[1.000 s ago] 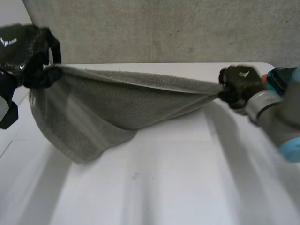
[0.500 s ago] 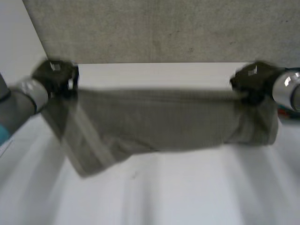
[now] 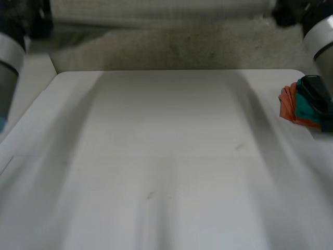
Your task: Fold the laundry.
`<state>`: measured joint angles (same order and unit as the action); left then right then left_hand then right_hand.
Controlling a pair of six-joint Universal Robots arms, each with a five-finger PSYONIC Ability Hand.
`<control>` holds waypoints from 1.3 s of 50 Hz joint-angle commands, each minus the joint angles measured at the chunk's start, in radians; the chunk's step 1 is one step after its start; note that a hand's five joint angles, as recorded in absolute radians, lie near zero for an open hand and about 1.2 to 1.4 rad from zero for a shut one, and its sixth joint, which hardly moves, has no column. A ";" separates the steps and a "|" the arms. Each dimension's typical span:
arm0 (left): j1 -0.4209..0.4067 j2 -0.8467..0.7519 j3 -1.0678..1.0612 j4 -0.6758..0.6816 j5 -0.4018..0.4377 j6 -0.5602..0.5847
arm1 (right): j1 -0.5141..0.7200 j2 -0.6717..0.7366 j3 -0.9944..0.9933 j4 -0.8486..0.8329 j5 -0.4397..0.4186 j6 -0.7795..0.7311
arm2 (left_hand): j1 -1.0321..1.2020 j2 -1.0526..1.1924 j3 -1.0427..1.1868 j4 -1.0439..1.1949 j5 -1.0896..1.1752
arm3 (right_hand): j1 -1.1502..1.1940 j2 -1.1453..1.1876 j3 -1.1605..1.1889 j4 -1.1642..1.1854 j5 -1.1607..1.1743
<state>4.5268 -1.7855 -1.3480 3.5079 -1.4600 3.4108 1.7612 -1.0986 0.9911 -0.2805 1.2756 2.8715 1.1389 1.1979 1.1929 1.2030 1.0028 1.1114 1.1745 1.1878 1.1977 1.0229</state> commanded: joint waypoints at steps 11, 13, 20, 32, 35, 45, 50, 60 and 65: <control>0.032 -0.301 -0.411 0.184 0.101 0.183 | 0.052 0.178 0.365 0.132 -0.012 -0.253 | 0.257 0.198 0.203 0.193 0.219 | 0.285 0.222 0.208 0.199 0.199; 0.050 -0.308 -0.419 0.183 0.115 0.197 | 0.049 0.175 0.386 0.152 -0.012 -0.250 | 0.257 0.198 0.203 0.193 0.219 | 0.285 0.222 0.208 0.199 0.199; 0.103 -0.302 -0.422 0.151 0.181 0.189 | 0.024 0.129 0.437 0.176 -0.022 -0.235 | -0.448 -0.507 -0.502 -0.513 -0.487 | 0.285 0.222 0.208 0.199 0.199; 0.161 -0.330 -0.418 0.100 0.207 0.235 | -0.023 0.106 0.457 0.216 -0.041 -0.224 | -0.538 -0.597 -0.592 -0.602 -0.576 | 0.285 0.222 0.208 0.199 0.199; 0.164 -0.316 -0.430 0.089 0.219 0.264 | -0.026 0.108 0.457 0.219 -0.042 -0.227 | -0.439 -0.498 -0.493 -0.503 -0.477 | 0.285 0.222 0.208 0.199 0.199; 0.170 -0.187 -0.511 0.013 0.219 0.356 | -0.022 0.086 0.457 0.274 -0.042 -0.250 | 0.257 0.198 0.203 0.193 0.219 | 0.285 0.222 0.208 0.199 0.199; 0.179 -0.034 -0.582 -0.180 0.193 0.448 | -0.029 0.022 0.459 0.432 -0.038 -0.380 | 0.257 0.198 0.203 0.193 0.219 | 0.285 0.222 0.208 0.199 0.199; 0.255 0.173 -0.643 -0.809 0.182 0.849 | -0.103 -0.070 0.528 0.916 0.025 -0.840 | 0.257 0.198 0.203 0.193 0.219 | 0.285 0.222 0.208 0.199 0.199; 0.180 0.100 -0.527 -0.684 0.210 0.819 | -0.089 -0.021 0.486 0.813 0.033 -0.737 | 0.257 0.198 0.203 0.193 0.219 | 0.285 0.222 0.208 0.199 0.199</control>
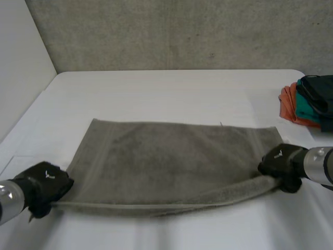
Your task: Fold the laundry.
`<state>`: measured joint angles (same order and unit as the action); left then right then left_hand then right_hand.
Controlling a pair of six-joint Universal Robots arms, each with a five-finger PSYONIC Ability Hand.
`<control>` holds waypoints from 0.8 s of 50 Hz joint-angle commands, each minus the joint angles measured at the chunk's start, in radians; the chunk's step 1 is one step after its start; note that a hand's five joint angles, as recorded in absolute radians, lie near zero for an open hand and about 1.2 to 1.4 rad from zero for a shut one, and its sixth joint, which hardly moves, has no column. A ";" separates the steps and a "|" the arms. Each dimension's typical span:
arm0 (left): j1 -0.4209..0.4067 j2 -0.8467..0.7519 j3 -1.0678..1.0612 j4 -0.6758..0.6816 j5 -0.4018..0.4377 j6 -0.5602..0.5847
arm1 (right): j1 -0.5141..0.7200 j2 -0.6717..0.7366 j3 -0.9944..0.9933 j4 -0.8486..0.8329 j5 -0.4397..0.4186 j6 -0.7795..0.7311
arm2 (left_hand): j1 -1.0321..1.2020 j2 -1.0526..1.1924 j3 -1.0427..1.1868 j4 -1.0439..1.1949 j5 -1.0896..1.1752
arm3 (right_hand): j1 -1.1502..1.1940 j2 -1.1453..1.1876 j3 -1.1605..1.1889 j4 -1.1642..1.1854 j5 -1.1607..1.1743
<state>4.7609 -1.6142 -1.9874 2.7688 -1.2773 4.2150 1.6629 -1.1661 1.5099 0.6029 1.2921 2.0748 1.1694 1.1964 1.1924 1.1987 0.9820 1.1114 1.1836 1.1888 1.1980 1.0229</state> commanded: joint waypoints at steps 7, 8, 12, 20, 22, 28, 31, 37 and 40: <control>-0.176 -0.290 0.361 0.346 -0.019 -0.188 | 0.044 0.143 -0.123 -0.247 0.053 0.229 | 0.227 0.200 0.204 0.198 0.240 | 0.285 0.213 0.207 0.198 0.199; -0.189 -0.317 0.390 0.373 -0.027 -0.207 | 0.049 0.154 -0.134 -0.261 0.068 0.241 | 0.227 0.200 0.204 0.198 0.240 | 0.285 0.213 0.207 0.198 0.199; -0.246 -0.453 0.539 0.472 -0.062 -0.262 | 0.063 0.212 -0.175 -0.302 0.163 0.272 | 0.227 0.200 0.204 0.198 0.240 | 0.285 0.213 0.207 0.198 0.199; -0.312 -0.639 0.746 0.463 -0.125 -0.283 | 0.093 0.246 -0.191 -0.431 0.273 0.289 | 0.227 0.200 0.204 0.198 0.240 | -0.160 -0.233 -0.238 -0.247 -0.247; -0.318 -0.653 0.768 0.456 -0.131 -0.285 | 0.100 0.243 -0.180 -0.463 0.282 0.297 | 0.227 0.200 0.204 0.198 0.240 | -0.369 -0.441 -0.447 -0.456 -0.455; -0.326 -0.675 0.805 0.459 -0.134 -0.290 | 0.129 0.184 -0.122 -0.583 0.322 0.333 | 0.227 0.200 0.204 0.198 0.240 | -0.737 -0.809 -0.814 -0.824 -0.823; -0.328 -0.679 0.811 0.468 -0.129 -0.293 | 0.139 0.175 -0.105 -0.617 0.314 0.332 | 0.227 0.200 0.204 0.198 0.240 | -0.825 -0.897 -0.902 -0.911 -0.911; -0.332 -0.716 0.832 0.511 -0.117 -0.305 | 0.143 0.212 -0.120 -0.658 0.279 0.337 | 0.227 0.200 0.204 0.198 0.240 | -0.863 -0.936 -0.941 -0.950 -0.950; -0.335 -0.747 0.863 0.528 -0.116 -0.308 | 0.136 0.264 -0.158 -0.696 0.254 0.338 | 0.227 0.200 0.204 0.198 0.240 | -0.849 -0.921 -0.926 -0.935 -0.935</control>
<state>4.4293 -2.3165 -1.1609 3.2598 -1.4011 3.9157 1.8055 -0.9724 1.3988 -0.0428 1.5890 2.4102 1.1694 1.1967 1.1925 1.1993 0.9820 0.2853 0.2719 0.2717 0.2802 0.0747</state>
